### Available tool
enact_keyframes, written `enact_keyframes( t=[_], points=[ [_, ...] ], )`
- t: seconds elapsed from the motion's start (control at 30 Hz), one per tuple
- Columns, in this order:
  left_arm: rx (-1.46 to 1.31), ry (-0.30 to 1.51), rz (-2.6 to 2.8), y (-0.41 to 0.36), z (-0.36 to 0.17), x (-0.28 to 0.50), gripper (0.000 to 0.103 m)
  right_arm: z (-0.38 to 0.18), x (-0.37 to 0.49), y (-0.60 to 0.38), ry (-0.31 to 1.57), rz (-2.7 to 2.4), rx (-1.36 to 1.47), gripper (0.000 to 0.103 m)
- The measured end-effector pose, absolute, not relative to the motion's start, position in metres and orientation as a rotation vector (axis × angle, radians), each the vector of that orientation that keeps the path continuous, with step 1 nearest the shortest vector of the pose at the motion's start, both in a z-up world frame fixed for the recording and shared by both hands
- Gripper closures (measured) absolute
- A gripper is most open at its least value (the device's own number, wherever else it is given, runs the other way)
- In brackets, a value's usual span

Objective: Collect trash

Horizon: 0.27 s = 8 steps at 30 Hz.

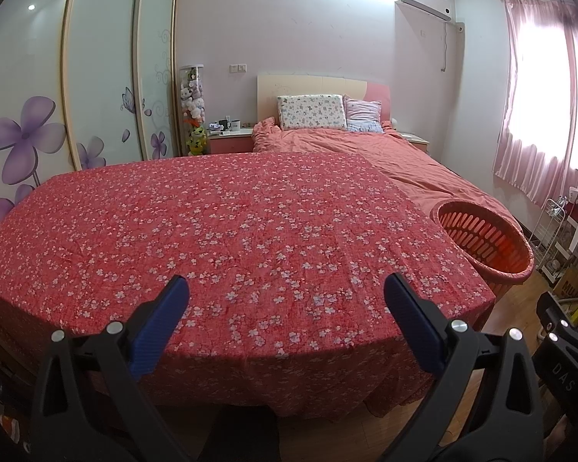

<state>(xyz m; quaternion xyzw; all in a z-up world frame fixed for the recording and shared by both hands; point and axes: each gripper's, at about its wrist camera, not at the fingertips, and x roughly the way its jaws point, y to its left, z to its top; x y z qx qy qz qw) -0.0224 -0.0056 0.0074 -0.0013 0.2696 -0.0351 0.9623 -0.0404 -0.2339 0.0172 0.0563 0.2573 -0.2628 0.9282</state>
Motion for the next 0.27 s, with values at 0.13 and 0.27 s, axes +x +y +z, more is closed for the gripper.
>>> enact_keyframes(
  t=[0.13,0.27],
  points=[
    [-0.003,0.55,-0.07,-0.0059,0.0066,-0.0215,0.004,0.0173,-0.0403,-0.2332,0.528,-0.539,0.116,0.002],
    [-0.006,0.555,-0.069,-0.0051,0.0057,-0.0203,0.004,0.0175,-0.0403,-0.2338,0.527,-0.539,0.115,0.002]
  ],
)
